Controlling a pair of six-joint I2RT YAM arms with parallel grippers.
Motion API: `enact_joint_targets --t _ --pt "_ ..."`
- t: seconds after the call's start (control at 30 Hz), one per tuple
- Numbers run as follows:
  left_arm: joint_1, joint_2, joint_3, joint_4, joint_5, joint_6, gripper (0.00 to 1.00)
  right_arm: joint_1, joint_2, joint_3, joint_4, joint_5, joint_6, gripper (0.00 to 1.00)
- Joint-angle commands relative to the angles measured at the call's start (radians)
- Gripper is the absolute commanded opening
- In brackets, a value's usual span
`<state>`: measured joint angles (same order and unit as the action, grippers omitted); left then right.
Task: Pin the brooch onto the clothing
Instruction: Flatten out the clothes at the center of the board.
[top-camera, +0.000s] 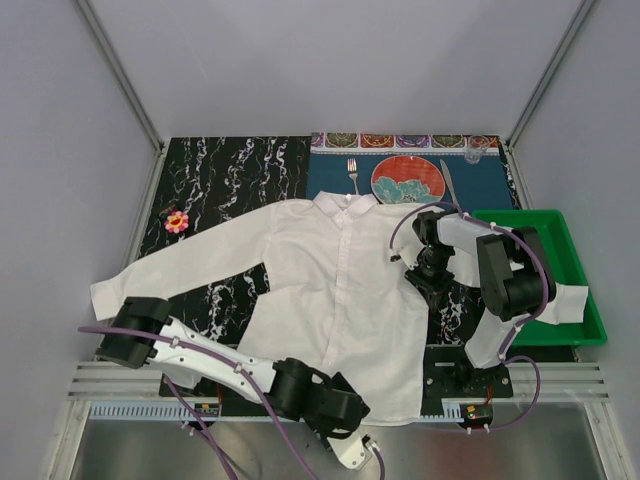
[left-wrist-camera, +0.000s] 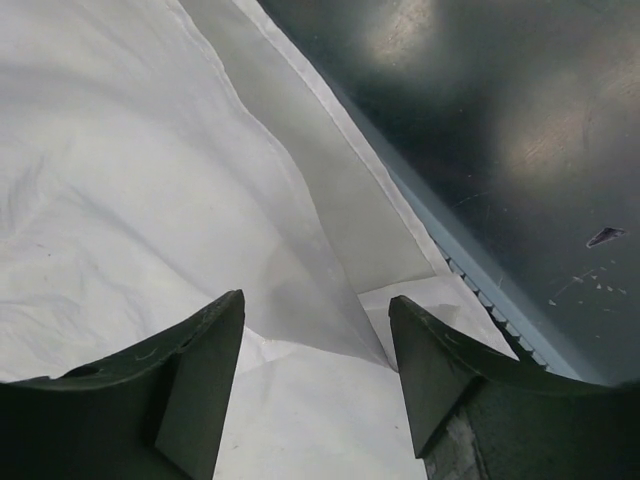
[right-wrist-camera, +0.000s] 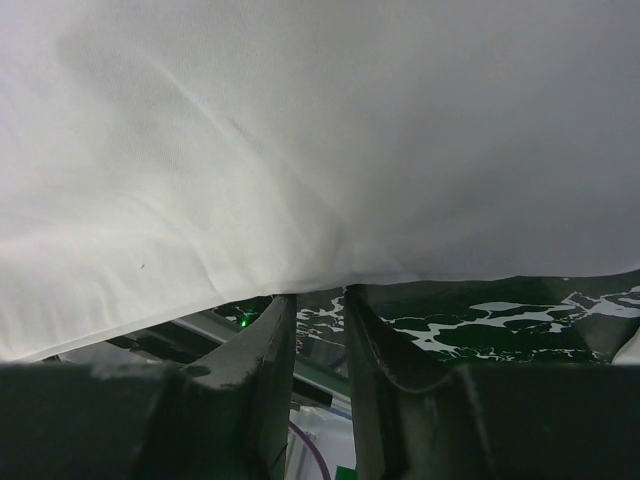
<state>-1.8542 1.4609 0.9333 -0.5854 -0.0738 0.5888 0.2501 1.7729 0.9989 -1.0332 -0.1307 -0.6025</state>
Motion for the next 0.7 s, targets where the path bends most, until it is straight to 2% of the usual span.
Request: enact_joint_targets --t 0.0,0.1,0.23,0.3,0.47,0.57,0.67 --pt "0.001 -0.016 0.052 -0.031 0.026 0.02 0.62 0.008 0.016 -0.008 0.058 0.04 -0.026 0.32" --pt "0.003 -0.028 0.016 -0.031 0.017 0.023 0.58 0.008 0.011 -0.006 0.058 0.042 -0.026 0.32" --pt "0.009 -0.043 -0.039 -0.007 -0.04 0.023 0.64 0.008 0.011 -0.002 0.053 0.036 -0.028 0.32" --pt "0.01 -0.045 -0.047 -0.002 -0.047 0.029 0.64 0.008 0.011 0.003 0.048 0.036 -0.028 0.32" --pt "0.01 -0.044 0.019 -0.022 0.023 0.034 0.34 0.006 0.008 0.007 0.045 0.036 -0.028 0.32" --pt "0.01 -0.03 0.094 -0.047 0.054 0.037 0.21 0.008 0.01 0.006 0.045 0.037 -0.029 0.32" --pt "0.009 -0.022 0.136 -0.114 0.109 0.081 0.19 0.008 0.008 0.012 0.041 0.042 -0.034 0.32"
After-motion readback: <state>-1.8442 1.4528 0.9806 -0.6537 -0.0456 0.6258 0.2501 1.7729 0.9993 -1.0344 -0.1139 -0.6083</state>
